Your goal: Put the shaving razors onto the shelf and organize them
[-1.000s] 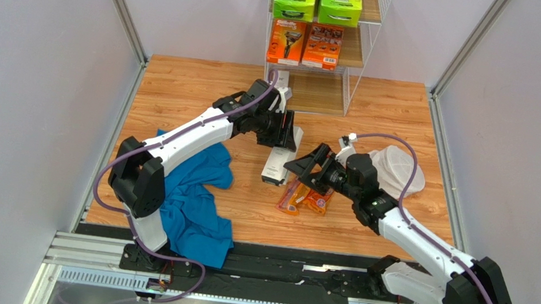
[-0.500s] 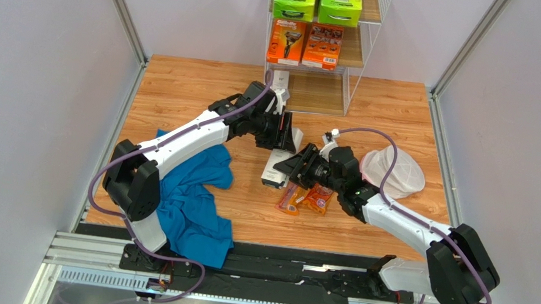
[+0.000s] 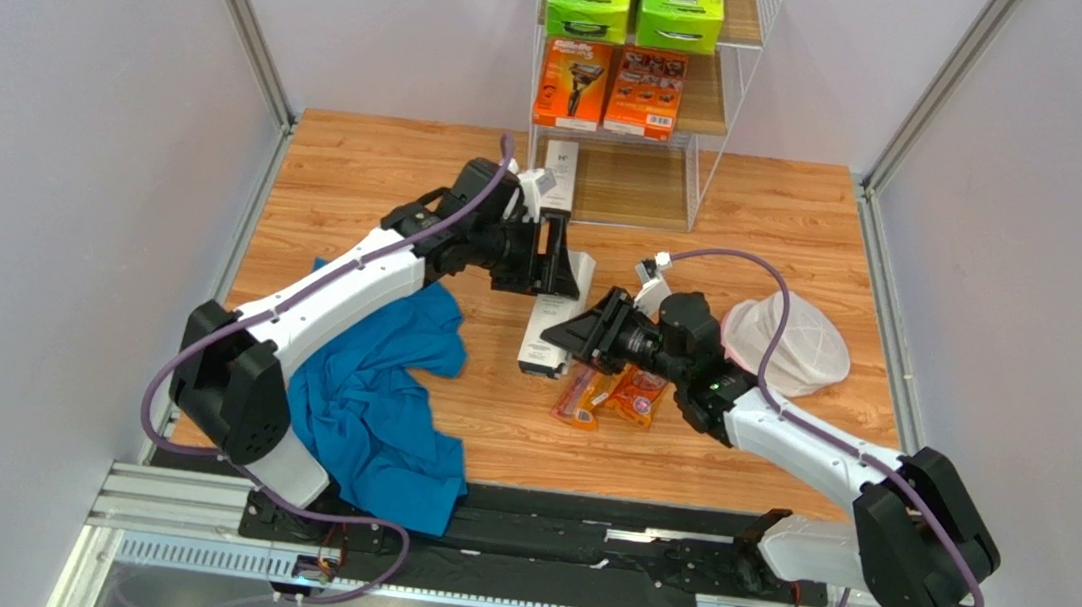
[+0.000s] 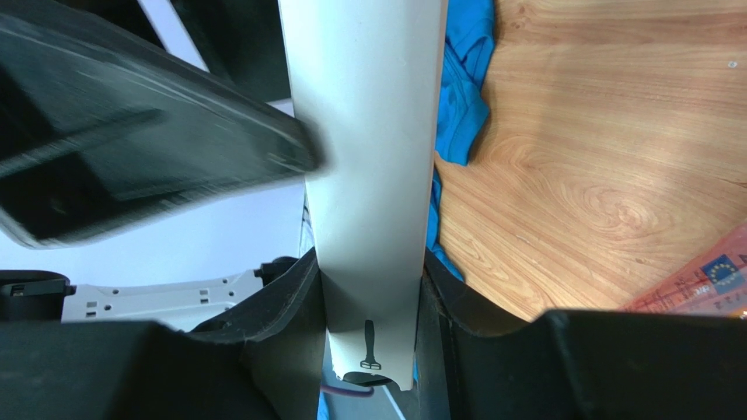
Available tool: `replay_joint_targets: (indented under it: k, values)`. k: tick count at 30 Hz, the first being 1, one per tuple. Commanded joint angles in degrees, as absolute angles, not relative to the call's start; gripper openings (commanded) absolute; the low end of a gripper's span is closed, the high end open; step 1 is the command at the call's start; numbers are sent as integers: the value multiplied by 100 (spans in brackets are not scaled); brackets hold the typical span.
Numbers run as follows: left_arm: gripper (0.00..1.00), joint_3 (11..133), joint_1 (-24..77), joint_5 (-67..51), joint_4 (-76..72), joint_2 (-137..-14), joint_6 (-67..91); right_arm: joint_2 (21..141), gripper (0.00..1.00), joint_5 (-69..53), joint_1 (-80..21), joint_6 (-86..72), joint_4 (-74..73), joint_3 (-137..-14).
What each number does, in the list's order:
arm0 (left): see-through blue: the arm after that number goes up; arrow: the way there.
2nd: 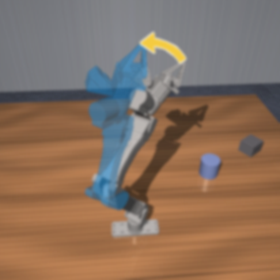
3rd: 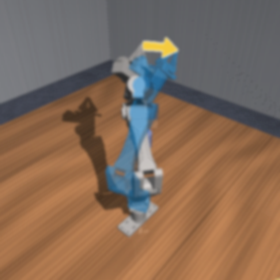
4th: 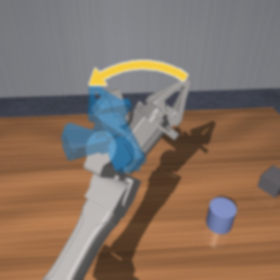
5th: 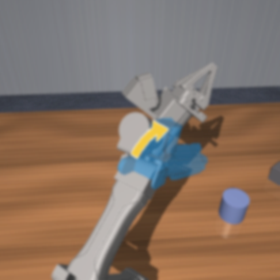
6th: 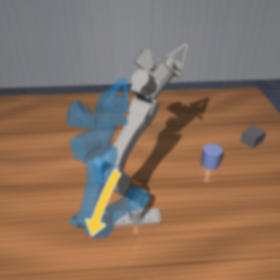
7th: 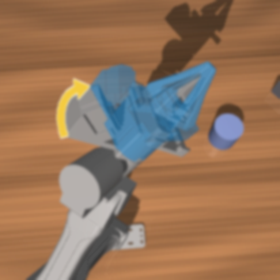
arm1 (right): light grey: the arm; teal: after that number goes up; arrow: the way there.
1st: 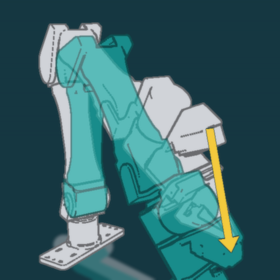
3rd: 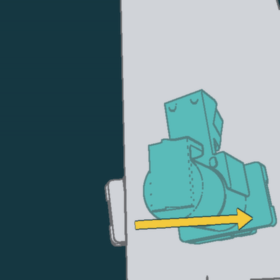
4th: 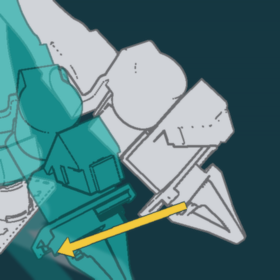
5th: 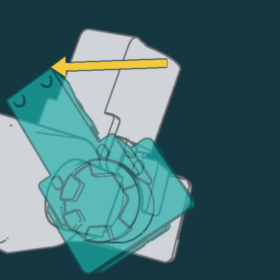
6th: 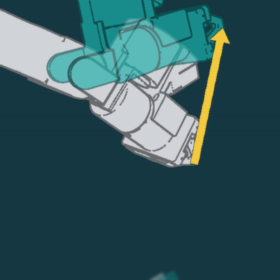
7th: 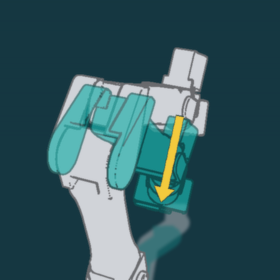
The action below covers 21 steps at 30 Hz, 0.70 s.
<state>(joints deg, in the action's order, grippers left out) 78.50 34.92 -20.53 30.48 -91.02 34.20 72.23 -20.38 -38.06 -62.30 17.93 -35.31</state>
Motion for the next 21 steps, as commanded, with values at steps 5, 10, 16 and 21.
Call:
replay_joint_targets:
  k: [5,10,16,21]
  values:
    - [84,7050,2717,-3119,2067,-7999,3234,7023,22,-2917,-3630,-5433,2074,-3419]
    - [85,6259,2250,-4724,837,-7813,3471,6820,23,-3708,-3577,-5028,2179,-3480]
    - [85,5529,2188,-5877,-806,-7656,3988,7022,22,-4762,-3463,-5009,2592,-3621]
    - [82,5151,2197,-6565,-2098,-7725,4657,7347,22,-5421,-3472,-5492,3558,-3604]
